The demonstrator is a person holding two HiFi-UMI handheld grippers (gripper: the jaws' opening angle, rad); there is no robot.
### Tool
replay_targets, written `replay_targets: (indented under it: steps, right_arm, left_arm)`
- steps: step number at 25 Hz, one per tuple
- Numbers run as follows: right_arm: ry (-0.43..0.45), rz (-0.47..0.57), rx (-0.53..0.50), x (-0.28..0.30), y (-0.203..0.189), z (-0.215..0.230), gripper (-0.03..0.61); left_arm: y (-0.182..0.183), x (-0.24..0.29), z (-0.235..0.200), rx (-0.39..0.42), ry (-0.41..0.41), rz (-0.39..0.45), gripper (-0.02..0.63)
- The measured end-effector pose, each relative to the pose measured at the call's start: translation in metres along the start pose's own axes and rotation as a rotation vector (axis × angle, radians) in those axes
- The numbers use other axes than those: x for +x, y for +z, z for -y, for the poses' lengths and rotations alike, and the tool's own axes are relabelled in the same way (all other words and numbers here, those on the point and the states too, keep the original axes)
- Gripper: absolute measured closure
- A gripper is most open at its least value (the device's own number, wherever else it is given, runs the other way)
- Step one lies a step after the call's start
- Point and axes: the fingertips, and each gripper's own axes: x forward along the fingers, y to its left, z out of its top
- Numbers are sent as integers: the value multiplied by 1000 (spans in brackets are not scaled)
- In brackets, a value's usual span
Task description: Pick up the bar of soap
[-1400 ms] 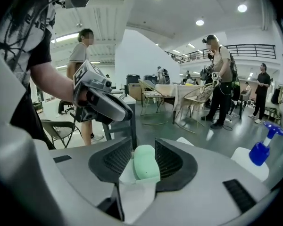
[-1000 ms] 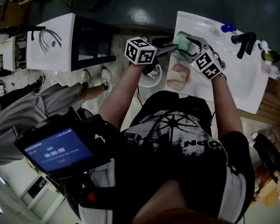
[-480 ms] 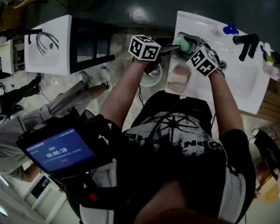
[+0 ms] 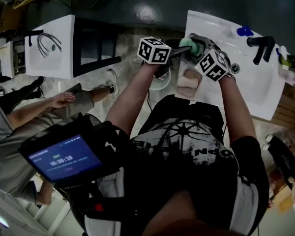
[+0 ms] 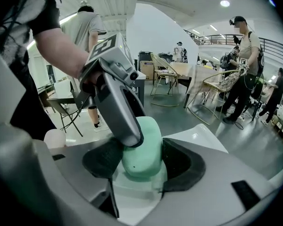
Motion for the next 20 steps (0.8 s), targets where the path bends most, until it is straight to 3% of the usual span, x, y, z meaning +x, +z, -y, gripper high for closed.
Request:
replay_targets:
  steps: [2,7,20]
  right_arm:
    - [-4,5,-4,1,1,0,313]
    - [-32,20,-27,0,3,2,314]
    - [-97,67,-78,-15,26,11,316]
  left_arm:
    - [0,-1,-3,6,14,4,453]
    - [4,-4,-2,3,22,29,470]
    - [27,-17,11,44,7,110,475]
